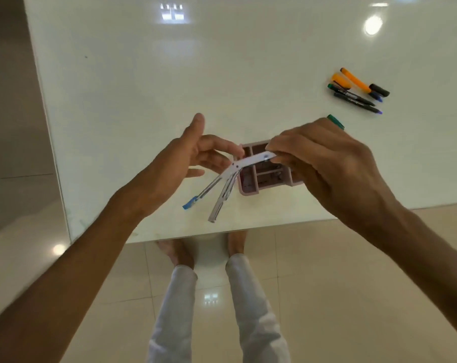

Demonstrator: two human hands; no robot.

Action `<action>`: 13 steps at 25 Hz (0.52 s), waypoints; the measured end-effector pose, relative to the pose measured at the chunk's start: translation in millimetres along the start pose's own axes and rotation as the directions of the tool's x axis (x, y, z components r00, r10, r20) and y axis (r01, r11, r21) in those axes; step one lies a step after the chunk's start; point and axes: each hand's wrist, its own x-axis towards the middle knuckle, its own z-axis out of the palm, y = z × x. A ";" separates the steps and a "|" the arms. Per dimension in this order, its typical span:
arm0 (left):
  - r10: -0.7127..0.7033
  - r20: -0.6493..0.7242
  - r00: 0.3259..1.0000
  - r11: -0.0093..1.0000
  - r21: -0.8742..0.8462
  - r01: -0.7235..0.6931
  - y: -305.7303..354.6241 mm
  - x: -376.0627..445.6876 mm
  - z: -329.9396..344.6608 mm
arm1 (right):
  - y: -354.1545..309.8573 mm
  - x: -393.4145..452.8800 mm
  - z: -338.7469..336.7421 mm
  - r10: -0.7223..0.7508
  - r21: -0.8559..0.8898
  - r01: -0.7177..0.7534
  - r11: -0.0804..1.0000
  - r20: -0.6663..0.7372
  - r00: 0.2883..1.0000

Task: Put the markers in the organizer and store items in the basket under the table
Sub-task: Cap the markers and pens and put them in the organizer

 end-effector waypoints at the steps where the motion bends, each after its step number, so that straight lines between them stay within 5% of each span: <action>1: 0.029 0.042 0.999 0.996 0.084 -0.033 6.7 -5.0 6.5 | -1.8 -8.1 6.0 -0.004 -0.017 0.004 1.000 -0.013 1.000; 4: 0.137 0.134 0.981 0.950 0.261 -0.168 13.6 -15.9 16.6 | -11.8 -25.5 22.6 0.097 -0.005 -0.098 0.995 -0.097 0.990; 6: 0.048 0.190 0.981 0.973 0.215 -0.089 13.5 -19.4 14.7 | -25.5 -38.3 32.4 0.181 0.000 -0.182 0.983 -0.131 0.975; 8: -0.095 0.179 0.979 0.994 0.068 0.085 10.4 -21.5 16.6 | -41.5 -47.7 40.6 0.309 0.071 -0.302 0.951 -0.122 0.943; 10: -0.184 0.011 0.983 0.970 -0.160 0.184 0.3 -21.0 28.5 | -61.1 -54.8 47.6 0.467 0.204 -0.450 0.869 -0.042 0.883; 13: -0.326 -0.225 0.918 0.841 -0.513 0.173 -15.9 -22.0 60.2 | -97.4 -63.7 61.0 0.553 0.364 -0.549 0.752 0.105 0.827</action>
